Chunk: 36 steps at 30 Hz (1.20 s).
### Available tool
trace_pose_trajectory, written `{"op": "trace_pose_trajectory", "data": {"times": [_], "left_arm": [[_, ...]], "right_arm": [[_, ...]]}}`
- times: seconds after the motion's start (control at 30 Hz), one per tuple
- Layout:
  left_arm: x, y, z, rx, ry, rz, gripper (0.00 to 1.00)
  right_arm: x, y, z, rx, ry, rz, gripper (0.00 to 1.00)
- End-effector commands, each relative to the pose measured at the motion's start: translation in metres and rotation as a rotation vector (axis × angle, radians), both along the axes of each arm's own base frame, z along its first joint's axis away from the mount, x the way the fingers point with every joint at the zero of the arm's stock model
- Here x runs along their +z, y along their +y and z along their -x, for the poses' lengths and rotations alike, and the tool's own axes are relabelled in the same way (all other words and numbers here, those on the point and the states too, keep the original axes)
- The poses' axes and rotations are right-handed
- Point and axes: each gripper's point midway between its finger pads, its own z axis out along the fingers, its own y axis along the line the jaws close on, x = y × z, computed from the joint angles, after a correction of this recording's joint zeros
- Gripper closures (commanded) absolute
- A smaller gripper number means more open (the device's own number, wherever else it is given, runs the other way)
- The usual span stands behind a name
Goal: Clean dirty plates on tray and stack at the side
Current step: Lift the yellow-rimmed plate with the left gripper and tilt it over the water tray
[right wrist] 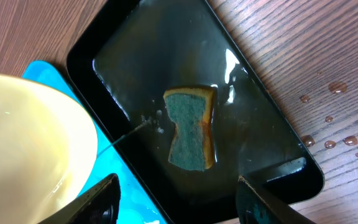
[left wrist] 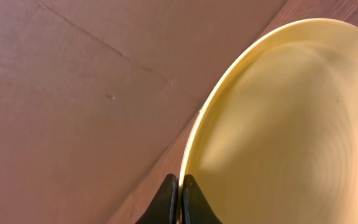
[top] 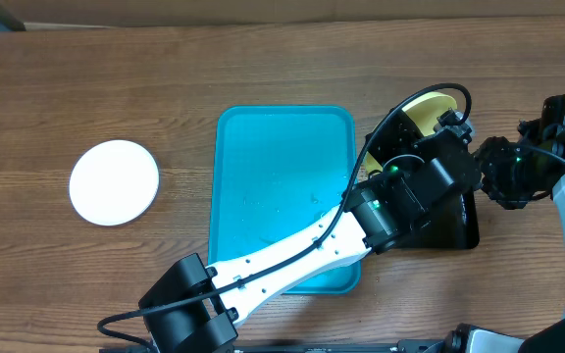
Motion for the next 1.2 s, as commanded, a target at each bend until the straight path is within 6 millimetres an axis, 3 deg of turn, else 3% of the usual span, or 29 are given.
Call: {"op": "trace_pose_trajectory", "data": {"times": [0.0, 0.37, 0.6, 0.87, 1.0, 1.1, 1.17], "left_arm": [[0.016, 0.000, 0.002, 0.007, -0.029, 0.014, 0.96], [0.016, -0.001, 0.002, 0.003, -0.031, 0.003, 0.96], [0.037, -0.008, -0.002, -0.038, -0.105, -0.062, 0.96], [0.035, -0.008, -0.002, -0.035, -0.102, -0.068, 0.96], [0.021, -0.010, -0.002, -0.050, -0.064, -0.072, 0.96], [0.022, 0.002, -0.003, 0.043, -0.081, -0.030, 0.96], [0.005, 0.000, -0.007, 0.012, -0.009, 0.032, 0.96]], "right_arm": [[0.003, -0.003, -0.002, 0.001, -0.012, 0.015, 0.39], [0.003, -0.003, -0.002, 0.001, -0.012, 0.016, 0.39], [0.003, -0.003, -0.002, 0.001, -0.012, 0.015, 0.39], [0.003, -0.003, -0.002, 0.001, -0.009, 0.015, 0.38], [0.003, -0.003, -0.002, 0.001, -0.010, 0.015, 0.38], [0.003, -0.003, -0.001, 0.001, -0.008, 0.015, 0.38], [0.003, -0.003, -0.002, 0.000, -0.009, 0.014, 0.38]]}}
